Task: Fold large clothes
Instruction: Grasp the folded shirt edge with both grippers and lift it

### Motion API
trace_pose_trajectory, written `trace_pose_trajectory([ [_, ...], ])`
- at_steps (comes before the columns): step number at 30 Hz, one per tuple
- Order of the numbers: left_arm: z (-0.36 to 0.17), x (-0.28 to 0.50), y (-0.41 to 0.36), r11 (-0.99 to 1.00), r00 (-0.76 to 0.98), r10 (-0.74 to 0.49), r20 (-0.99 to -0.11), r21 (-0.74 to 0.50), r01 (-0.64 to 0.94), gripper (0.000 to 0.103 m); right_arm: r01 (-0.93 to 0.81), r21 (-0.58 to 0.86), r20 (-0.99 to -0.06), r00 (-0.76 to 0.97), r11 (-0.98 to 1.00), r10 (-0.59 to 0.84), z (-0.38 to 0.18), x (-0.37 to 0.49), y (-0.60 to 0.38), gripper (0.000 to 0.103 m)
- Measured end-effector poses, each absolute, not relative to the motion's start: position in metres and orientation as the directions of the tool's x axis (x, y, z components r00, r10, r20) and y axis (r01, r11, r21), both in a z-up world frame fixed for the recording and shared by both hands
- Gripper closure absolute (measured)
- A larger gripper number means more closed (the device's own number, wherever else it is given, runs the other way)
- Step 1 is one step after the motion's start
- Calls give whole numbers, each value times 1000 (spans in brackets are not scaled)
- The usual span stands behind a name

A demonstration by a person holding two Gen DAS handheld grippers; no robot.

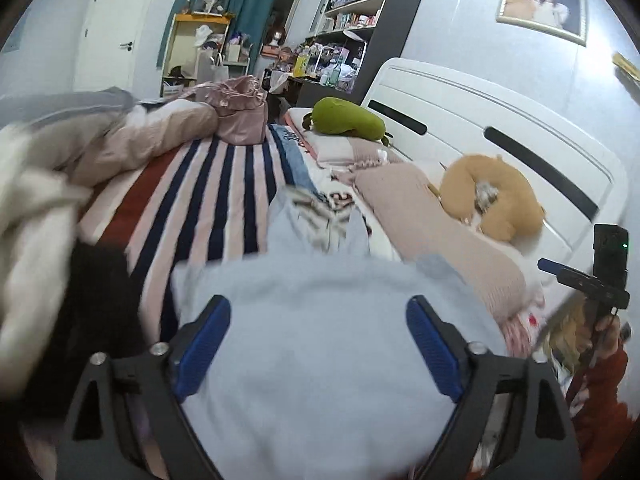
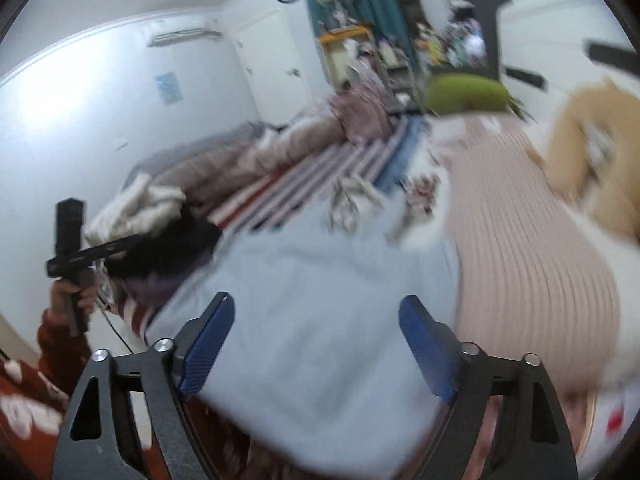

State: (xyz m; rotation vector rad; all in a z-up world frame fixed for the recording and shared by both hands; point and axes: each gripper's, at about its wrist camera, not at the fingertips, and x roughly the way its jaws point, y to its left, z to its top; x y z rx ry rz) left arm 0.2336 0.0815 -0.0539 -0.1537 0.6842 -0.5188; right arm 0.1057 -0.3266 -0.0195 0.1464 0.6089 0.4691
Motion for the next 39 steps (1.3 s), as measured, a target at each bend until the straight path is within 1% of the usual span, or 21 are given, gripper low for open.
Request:
trace_pose_trajectory([
  [2, -52, 285, 65, 870, 650, -493, -579, -305, 388, 11, -377, 292, -515, 712, 879, 477, -9, 159, -317, 12],
  [4, -56, 350, 41, 894, 649, -447, -616, -281, 349, 11, -354, 332, -525, 700, 874, 483, -5, 213, -310, 12],
  [7, -74, 429, 11, 903, 612, -427, -666, -279, 327, 11, -287, 370, -586, 666, 884, 461, -16, 310, -297, 12],
  [9, -104, 481, -8, 899, 555, -436, -709, -314, 306, 11, -207, 361, -651, 642, 909, 405, -45, 378, -294, 11],
  [11, -140, 527, -27, 902, 494, -429, -757, -330, 277, 11, -119, 323, -714, 621, 939, 324, -82, 422, -296, 8],
  [12, -154, 540, -33, 903, 475, -427, -769, -331, 274, 11, -70, 307, -755, 589, 949, 288, -112, 451, -298, 8],
  [14, -187, 560, -44, 906, 440, -418, -795, -328, 268, 11, -4, 317, -811, 517, 948, 273, -162, 486, -306, 8],
  [17, -234, 586, -55, 911, 390, -403, -828, -323, 255, 11, 19, 364, -824, 472, 931, 313, -213, 513, -313, 8],
  [18, -245, 590, -56, 910, 374, -405, -835, -327, 254, 15, 6, 371, -822, 467, 928, 326, -221, 517, -312, 9],
  [19, -255, 594, -59, 906, 352, -413, -840, -338, 256, 21, -23, 385, -816, 458, 923, 352, -232, 522, -309, 10],
  [20, -265, 599, -62, 899, 334, -426, -841, -353, 258, 34, -46, 389, -815, 449, 920, 367, -238, 526, -305, 15],
  [22, -272, 602, -62, 894, 355, -441, -825, -368, 255, 40, -82, 344, -819, 460, 935, 342, -241, 529, -297, 22],
  [23, -271, 602, -61, 890, 361, -450, -817, -375, 260, 49, -99, 338, -818, 461, 936, 344, -239, 531, -294, 41],
  [24, -270, 603, -62, 887, 360, -455, -814, -380, 262, 62, -106, 352, -815, 455, 930, 360, -237, 531, -292, 77],
  [25, -266, 602, -64, 879, 354, -470, -809, -390, 276, 74, -111, 384, -807, 442, 917, 392, -236, 531, -291, 91],
  [26, -263, 601, -65, 872, 353, -480, -803, -394, 290, 93, -115, 392, -801, 446, 913, 400, -232, 531, -288, 96],
  [27, -255, 597, -69, 874, 370, -475, -799, -378, 306, 97, -124, 352, -806, 464, 928, 368, -229, 531, -284, 96],
  [29, -236, 587, -76, 887, 415, -444, -794, -322, 332, 99, -139, 306, -798, 502, 942, 334, -216, 525, -274, 98],
  [31, -211, 573, -74, 882, 465, -453, -761, -305, 360, 100, -144, 313, -761, 554, 939, 338, -196, 513, -272, 99],
  [35, -154, 533, -55, 863, 547, -494, -675, -307, 400, 99, -201, 323, -650, 664, 925, 371, -137, 472, -271, 100],
  [39, -114, 475, -32, 829, 592, -548, -591, -294, 475, 97, -308, 319, -523, 731, 896, 438, -78, 405, -266, 100],
])
